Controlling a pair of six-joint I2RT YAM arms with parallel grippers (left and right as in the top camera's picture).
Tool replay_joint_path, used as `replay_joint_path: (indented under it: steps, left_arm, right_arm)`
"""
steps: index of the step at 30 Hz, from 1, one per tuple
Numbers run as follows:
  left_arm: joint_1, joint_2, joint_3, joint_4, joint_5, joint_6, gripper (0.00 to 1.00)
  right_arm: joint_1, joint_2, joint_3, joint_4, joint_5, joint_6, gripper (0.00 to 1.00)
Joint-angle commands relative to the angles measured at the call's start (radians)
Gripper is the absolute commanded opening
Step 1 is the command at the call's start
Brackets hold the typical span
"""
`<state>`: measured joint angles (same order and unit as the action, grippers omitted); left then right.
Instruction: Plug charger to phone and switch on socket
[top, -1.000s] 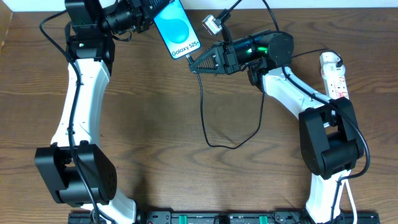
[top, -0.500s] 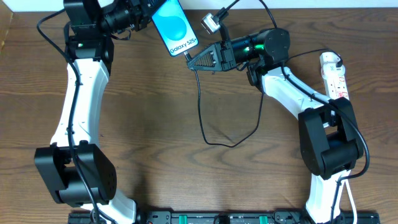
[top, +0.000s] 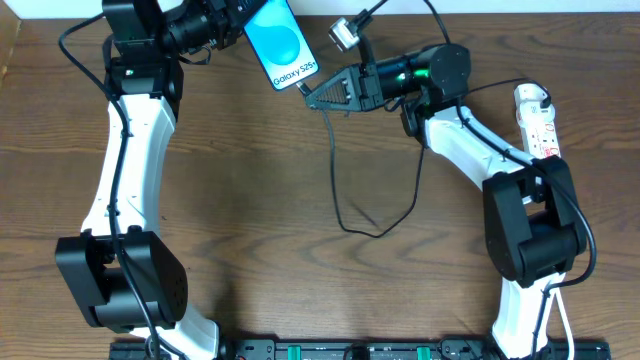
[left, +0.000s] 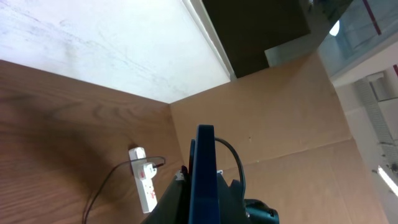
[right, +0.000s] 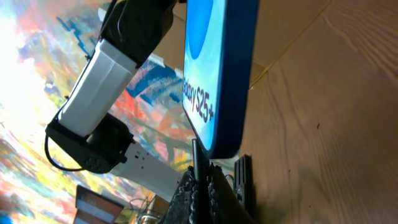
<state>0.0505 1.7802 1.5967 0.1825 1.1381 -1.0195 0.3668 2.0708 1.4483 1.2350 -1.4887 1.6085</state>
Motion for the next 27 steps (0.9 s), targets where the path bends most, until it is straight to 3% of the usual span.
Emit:
replay_joint_path:
  steps: [1,17,27]
  left_arm:
    - [-0.017,-0.003,0.011,-0.002,0.072,0.021,0.08]
    - [-0.017,-0.003,0.011,-0.002,-0.078,0.02,0.08]
    - [-0.018,-0.003,0.011,-0.002,-0.088,0.02,0.08]
  right_arm:
    - [-0.014,0.0,0.009,0.0,0.135,-0.017,0.01]
    - [-0.014,0.0,0.009,0.0,0.126,-0.016,0.01]
    - [-0.013,0.0,0.009,-0.006,0.219,-0.008,0.01]
